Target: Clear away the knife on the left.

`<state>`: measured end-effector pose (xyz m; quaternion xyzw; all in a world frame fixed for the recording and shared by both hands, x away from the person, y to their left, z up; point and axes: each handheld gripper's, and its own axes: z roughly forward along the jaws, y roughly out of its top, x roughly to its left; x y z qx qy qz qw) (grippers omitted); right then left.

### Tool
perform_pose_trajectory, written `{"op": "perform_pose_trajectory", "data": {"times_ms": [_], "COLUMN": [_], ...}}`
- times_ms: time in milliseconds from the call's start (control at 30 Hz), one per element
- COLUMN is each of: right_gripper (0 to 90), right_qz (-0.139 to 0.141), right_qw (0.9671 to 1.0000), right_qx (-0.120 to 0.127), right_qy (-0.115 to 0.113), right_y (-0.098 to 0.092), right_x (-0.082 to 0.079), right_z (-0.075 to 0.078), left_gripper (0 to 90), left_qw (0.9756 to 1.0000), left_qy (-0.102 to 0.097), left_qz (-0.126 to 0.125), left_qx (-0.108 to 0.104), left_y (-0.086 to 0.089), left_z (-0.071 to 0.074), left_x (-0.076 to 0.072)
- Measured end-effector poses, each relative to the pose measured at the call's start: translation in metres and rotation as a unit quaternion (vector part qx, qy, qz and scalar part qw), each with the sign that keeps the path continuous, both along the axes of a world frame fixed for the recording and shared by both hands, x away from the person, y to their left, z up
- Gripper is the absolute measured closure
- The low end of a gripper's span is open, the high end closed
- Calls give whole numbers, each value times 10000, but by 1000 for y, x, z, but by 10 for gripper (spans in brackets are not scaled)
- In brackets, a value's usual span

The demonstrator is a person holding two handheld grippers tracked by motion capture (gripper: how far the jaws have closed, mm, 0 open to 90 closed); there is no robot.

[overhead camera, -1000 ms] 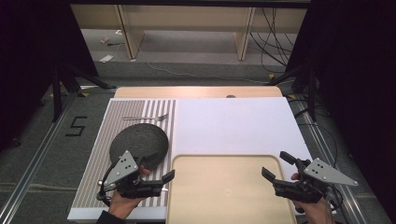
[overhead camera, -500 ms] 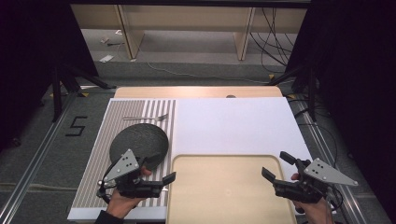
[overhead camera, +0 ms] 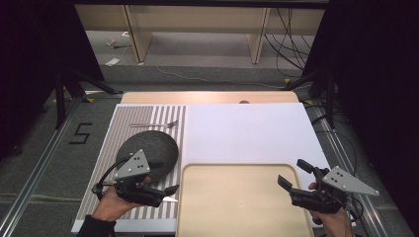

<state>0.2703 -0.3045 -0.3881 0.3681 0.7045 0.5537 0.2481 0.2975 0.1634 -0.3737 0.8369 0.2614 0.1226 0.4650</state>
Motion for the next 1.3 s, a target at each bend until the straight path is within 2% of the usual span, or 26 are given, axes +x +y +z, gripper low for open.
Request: {"op": "perform_pose_trajectory", "data": {"times_ms": [100,233,267,333,400,433,467,567,600,633,667,833,867,900,933,967,1033,1133,1233,1300], "right_gripper": [172,174,174,174,174,175,175,175,175,176,176,177,177,177,177,177,178,178,178,178], "right_qz": [2,-16,-17,-20,-18,-23,-23,-36,-38,-44,-44,-47,-52,-46,-53,-58,-57,-54,-56,-64], "right_qw": [10000,10000,10000,10000,10000,10000,10000,10000,10000,10000,10000,10000,10000,10000,10000,10000,10000,10000,10000,10000], "right_qx": [1,-3,8,-5,7,-8,-8,3,9,-1,-1,8,14,13,1,18,17,21,20,30], "right_qy": [-15,-4,-2,5,0,-3,-3,-5,-2,-2,-2,8,2,6,1,7,6,13,3,23], "right_y": [1,0,0,0,0,0,0,0,0,0,0,0,0,0,-1,-1,-1,-1,-1,-1], "right_x": [0,1,1,0,0,1,1,1,1,1,1,2,2,1,1,1,1,2,1,1], "right_z": [0,0,0,0,1,0,0,0,0,1,1,0,0,1,1,1,1,0,1,1], "left_gripper": [158,163,164,163,163,166,169,181,184,193,193,208,215,215,215,216,219,285,298,307], "left_qw": [9990,9961,9946,9901,9874,9847,9847,9800,9781,9745,9745,9651,9620,9604,9571,9571,9548,9496,9451,9410], "left_qy": [64,261,357,478,633,720,720,805,862,958,958,1241,1336,1374,1471,1471,1526,1643,1704,1755], "left_qz": [-10,-117,-150,-173,-202,-208,-208,-179,-215,-240,-240,-229,-253,-254,-228,-228,-187,-166,-157,-144], "left_qx": [442,839,965,1307,1434,1571,1571,1811,1882,2017,2017,2296,2366,2409,2487,2487,2543,2664,2785,2891], "left_y": [3,9,10,13,18,22,22,27,29,34,34,42,44,45,48,48,51,55,56,56], "left_z": [-1,-2,-3,-6,-9,-13,-13,-20,-22,-26,-26,-39,-43,-45,-50,-50,-54,-60,-63,-67], "left_x": [1,2,4,7,11,14,14,16,16,17,17,19,20,20,22,22,23,25,28,30]}}
